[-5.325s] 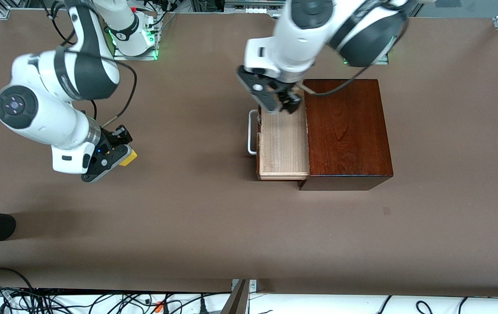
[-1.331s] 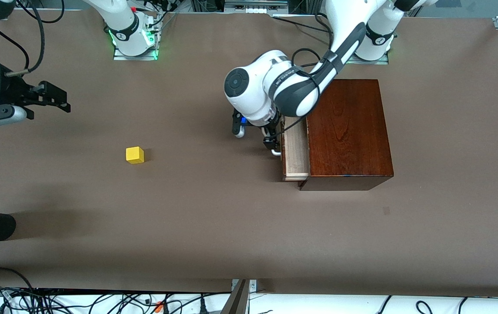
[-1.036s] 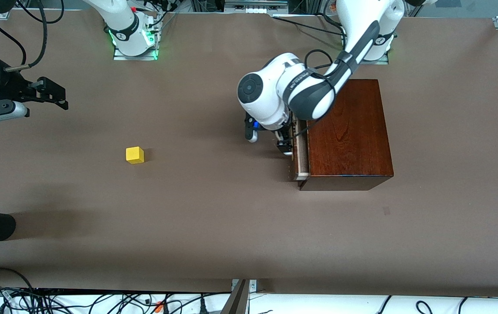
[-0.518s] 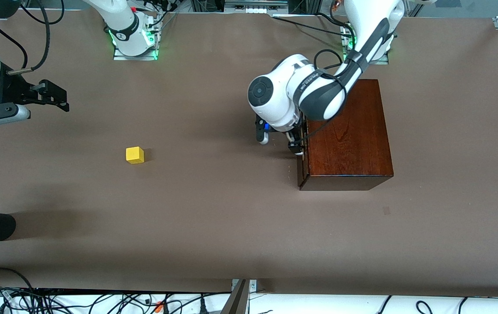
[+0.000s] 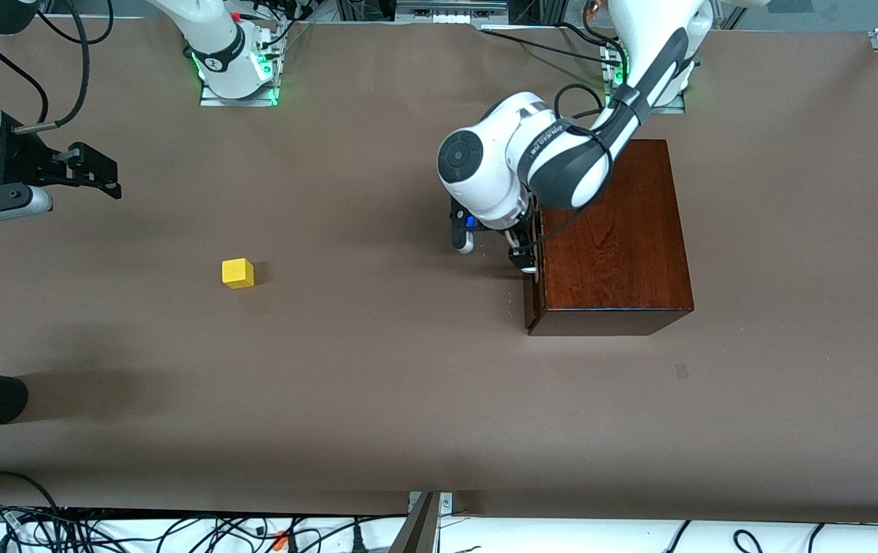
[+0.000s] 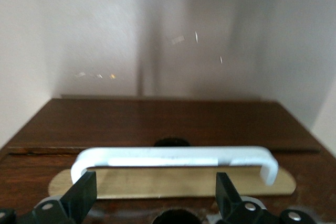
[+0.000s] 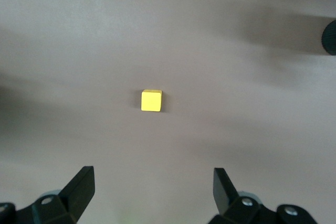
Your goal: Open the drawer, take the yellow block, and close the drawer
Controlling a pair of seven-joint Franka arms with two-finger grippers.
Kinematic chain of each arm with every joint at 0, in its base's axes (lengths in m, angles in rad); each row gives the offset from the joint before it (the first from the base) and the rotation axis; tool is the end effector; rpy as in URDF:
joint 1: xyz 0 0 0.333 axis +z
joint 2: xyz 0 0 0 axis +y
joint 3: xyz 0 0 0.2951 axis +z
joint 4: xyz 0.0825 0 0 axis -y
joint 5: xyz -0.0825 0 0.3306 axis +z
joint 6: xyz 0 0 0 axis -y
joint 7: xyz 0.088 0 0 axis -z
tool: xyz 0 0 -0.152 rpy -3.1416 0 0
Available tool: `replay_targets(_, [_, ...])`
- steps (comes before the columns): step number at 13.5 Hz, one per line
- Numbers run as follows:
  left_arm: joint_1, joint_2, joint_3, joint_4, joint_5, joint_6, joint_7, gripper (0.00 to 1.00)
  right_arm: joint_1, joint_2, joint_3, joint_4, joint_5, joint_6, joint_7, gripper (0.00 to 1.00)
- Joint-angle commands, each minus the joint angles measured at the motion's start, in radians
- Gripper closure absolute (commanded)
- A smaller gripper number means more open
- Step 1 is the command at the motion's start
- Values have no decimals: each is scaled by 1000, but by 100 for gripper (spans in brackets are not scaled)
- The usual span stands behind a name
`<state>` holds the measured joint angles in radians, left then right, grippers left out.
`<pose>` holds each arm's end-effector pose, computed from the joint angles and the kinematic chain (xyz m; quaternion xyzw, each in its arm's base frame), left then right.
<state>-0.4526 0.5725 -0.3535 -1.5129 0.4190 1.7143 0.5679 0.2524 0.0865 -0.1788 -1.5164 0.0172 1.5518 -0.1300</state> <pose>0.4648 -0.3691 0.2893 -0.7234 0.6632 0.1493 0.1204 0.5187 0.0444 0.5361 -0.9945 -0.1017 0.0248 0.0016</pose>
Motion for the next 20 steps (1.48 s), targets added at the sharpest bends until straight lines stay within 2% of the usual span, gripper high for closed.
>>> replay_targets(1, [-78,-10,1,65,14,-4,-194,0,-5,13,2,24,4,-18,20,0])
replay_targets(5, [-138,-61,-5,140,4,-42,-595,0,1,12,4,24,4,-9,18,0])
replay_targets(8, [-115,-169,8,142,-92,-76,-726,0,-2,13,-1,22,3,-4,18,0])
replay_targets(10, [-40,-223,10,173,-135,-168,-737,0,-2,13,-1,22,3,-4,18,0])
replay_targets(13, [153,-255,10,275,-259,-306,-755,0,-2,13,-1,22,3,-3,18,0])
replay_targets(14, [231,-270,10,278,-299,-314,-752,0,-2,13,-1,22,3,-1,18,0])
replay_targets(16, [310,-305,14,270,-312,-315,-749,0,-2,13,-1,22,3,-1,18,0])
replay_targets(17, [333,-316,30,261,-322,-315,-744,0,-2,13,-1,22,3,-1,18,0])
replay_targets(20, [334,-362,209,202,-426,-309,-735,0,-2,13,-1,22,3,-1,18,0])
